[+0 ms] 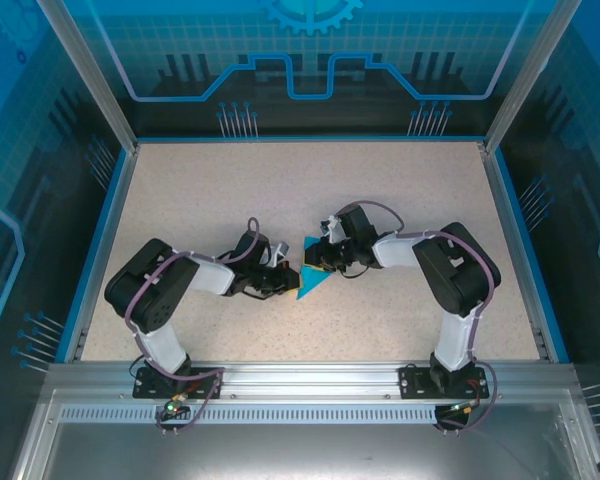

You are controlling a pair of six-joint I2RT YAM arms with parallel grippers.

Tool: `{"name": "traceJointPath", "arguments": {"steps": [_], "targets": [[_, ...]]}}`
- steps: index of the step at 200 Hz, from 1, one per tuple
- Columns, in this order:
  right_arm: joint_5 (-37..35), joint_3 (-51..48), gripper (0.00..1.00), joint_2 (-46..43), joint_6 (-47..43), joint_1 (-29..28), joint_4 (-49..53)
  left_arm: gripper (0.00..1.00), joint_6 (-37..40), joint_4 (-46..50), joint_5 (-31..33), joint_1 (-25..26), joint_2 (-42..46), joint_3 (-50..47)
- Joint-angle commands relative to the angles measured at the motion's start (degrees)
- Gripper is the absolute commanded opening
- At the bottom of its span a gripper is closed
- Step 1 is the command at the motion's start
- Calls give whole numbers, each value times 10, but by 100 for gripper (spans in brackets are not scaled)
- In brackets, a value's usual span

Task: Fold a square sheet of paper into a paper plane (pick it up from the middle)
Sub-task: Fourth fold the wing at the center of the table.

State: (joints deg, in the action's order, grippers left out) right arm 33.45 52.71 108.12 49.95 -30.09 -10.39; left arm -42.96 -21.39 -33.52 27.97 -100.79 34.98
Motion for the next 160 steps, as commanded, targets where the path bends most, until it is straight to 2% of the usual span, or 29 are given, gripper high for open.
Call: {"name": "traceJointPath", "arguments": {"steps": [1, 31, 69, 85, 123, 160], "targets": [[-2, 15, 21, 16, -5, 9, 6, 3, 14, 8, -18, -5, -24, 7], [-16, 13, 21, 24, -1, 15, 10, 3, 10, 6, -25, -10, -31, 9], [11, 21, 21, 37, -3, 21, -2, 3, 3, 13, -34, -16, -40, 15], [32, 17, 22, 19, -10, 24, -13, 2, -4, 9, -35, -17, -46, 16], [4, -4, 23, -50, -28, 48, 30, 2, -20, -6, -38, -20, -52, 9], [19, -4, 23, -43, -24, 36, 28, 2, -25, -4, -37, -23, -55, 10]]}}
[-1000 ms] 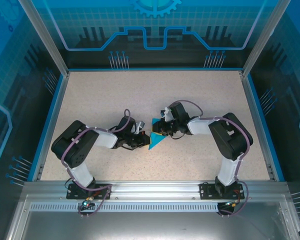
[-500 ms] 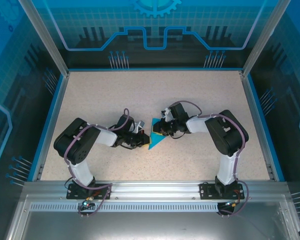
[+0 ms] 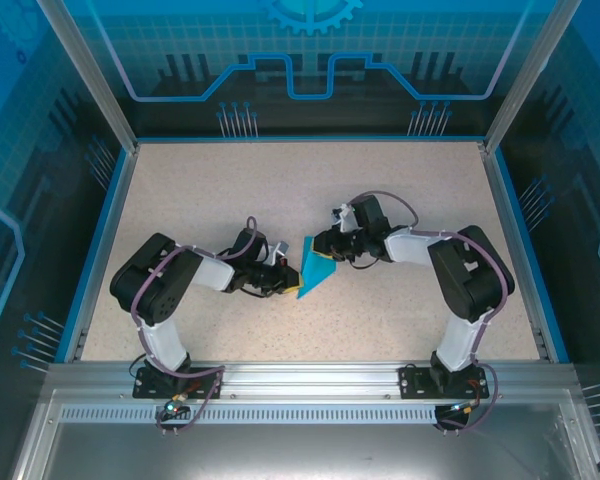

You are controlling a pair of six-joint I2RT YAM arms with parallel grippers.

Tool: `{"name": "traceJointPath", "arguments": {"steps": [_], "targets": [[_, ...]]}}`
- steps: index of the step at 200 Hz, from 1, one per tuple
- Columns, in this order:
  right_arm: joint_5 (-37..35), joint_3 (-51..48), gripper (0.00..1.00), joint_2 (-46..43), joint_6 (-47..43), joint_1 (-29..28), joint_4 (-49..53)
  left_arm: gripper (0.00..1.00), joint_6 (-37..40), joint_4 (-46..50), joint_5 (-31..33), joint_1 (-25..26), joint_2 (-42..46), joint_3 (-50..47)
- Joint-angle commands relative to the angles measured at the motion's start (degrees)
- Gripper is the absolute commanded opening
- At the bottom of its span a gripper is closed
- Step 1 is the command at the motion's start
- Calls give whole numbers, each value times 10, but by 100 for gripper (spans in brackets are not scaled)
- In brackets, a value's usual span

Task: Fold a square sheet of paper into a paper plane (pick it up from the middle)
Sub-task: Fourth fold the wing at the center of the table.

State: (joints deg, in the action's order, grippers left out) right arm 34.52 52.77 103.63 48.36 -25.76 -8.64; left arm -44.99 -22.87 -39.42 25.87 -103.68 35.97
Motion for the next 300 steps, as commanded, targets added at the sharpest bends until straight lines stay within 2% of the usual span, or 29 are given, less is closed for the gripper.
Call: {"name": "traceJointPath", "arguments": {"steps": [1, 45, 208, 264, 300], "targets": [[9, -5, 23, 3, -8, -8, 9, 2, -4, 11, 21, -2, -27, 0], [8, 15, 22, 45, 7, -28, -2, 2, -15, 4, 27, -4, -27, -6], [8, 64, 20, 121, -14, -21, 22, 4, -14, -1, 34, -4, -25, -18], [4, 58, 22, 75, -24, -17, 33, 2, -38, -16, 56, -4, -20, -33], [18, 67, 22, 95, -28, -19, 39, 1, -52, -26, 61, -4, -24, -35]]}}
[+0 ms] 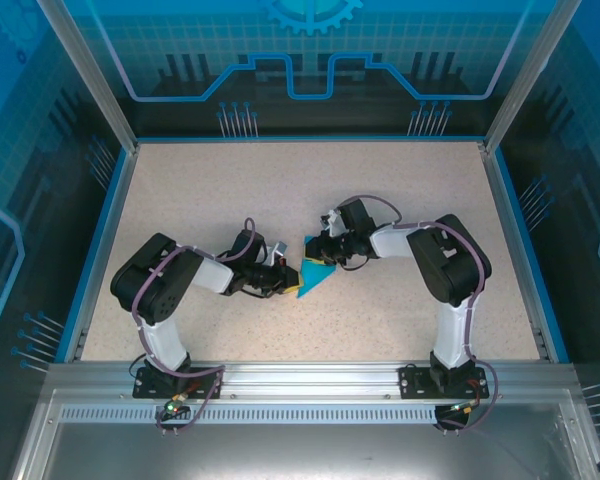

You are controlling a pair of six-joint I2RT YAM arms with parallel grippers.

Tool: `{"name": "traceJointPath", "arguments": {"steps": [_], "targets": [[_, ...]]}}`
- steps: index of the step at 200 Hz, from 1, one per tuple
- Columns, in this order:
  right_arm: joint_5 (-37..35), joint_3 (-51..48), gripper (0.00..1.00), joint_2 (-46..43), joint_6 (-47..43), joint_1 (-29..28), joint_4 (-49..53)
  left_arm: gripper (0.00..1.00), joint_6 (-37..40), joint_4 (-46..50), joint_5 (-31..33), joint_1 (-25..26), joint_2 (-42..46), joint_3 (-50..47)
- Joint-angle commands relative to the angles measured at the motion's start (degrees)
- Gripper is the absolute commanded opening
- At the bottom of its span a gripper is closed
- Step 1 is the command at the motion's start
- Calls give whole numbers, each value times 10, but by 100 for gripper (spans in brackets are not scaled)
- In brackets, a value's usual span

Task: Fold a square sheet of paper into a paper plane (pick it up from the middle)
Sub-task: Fourth fold the wing at the center of the table.

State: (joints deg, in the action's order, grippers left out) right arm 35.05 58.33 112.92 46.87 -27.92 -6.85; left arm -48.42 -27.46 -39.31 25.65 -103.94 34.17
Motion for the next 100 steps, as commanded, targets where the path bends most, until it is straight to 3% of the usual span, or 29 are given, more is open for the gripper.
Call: {"name": "traceJointPath", "arguments": {"steps": [1, 52, 100], "targets": [[13, 11, 22, 3, -12, 2, 21, 1, -18, 19, 61, -2, -21, -17], [20, 25, 23, 28, -16, -2, 29, 0, -35, 3, 73, -2, -23, -32], [-29, 50, 20, 57, -32, -3, 104, 5, -26, 21, 73, -2, -19, -30]]}}
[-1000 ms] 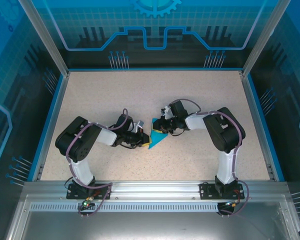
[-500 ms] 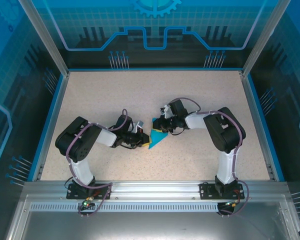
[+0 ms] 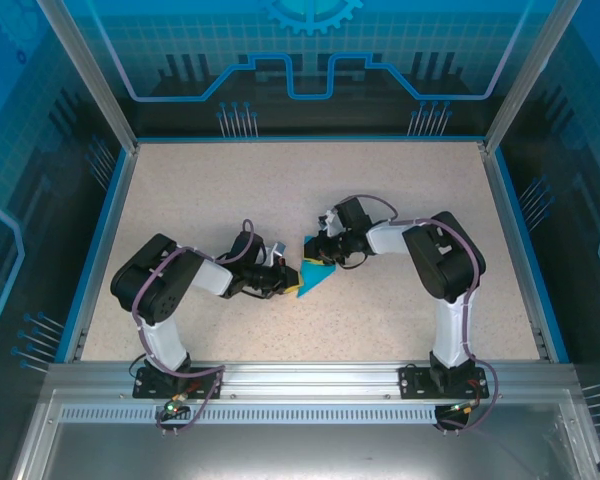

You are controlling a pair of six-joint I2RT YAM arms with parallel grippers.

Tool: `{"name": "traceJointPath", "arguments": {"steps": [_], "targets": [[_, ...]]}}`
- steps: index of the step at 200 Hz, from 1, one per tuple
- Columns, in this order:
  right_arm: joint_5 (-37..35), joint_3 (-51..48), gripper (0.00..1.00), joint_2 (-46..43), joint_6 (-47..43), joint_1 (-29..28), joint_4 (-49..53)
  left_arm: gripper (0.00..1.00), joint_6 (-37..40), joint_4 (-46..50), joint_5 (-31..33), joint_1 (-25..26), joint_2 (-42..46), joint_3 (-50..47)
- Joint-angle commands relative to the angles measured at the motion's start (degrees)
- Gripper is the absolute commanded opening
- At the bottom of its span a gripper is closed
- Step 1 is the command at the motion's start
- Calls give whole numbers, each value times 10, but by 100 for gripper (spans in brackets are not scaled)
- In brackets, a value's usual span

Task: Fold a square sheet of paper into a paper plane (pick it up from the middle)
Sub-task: Fourth fold the wing at the center of the table.

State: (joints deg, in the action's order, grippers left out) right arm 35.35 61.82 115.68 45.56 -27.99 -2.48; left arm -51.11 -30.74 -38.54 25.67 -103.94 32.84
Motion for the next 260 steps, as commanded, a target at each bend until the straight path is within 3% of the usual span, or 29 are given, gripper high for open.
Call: {"name": "traceJointPath", "arguments": {"steps": [1, 52, 151, 236, 260], "targets": [[-34, 16, 20, 30, -19, -2, 63, 6, 2, 54, 65, -2, -18, -16], [-74, 21, 18, 29, -44, -7, 118, 20, 58, 150, 59, 7, 21, 14], [-84, 8, 17, 30, -47, -14, 116, 9, 105, 231, 65, 40, 49, 34], [-92, -7, 17, 29, -47, -15, 112, 10, 145, 308, 83, 56, 72, 46], [-93, -10, 17, 29, -48, -15, 112, 14, 151, 312, 77, 59, 74, 47]]}}
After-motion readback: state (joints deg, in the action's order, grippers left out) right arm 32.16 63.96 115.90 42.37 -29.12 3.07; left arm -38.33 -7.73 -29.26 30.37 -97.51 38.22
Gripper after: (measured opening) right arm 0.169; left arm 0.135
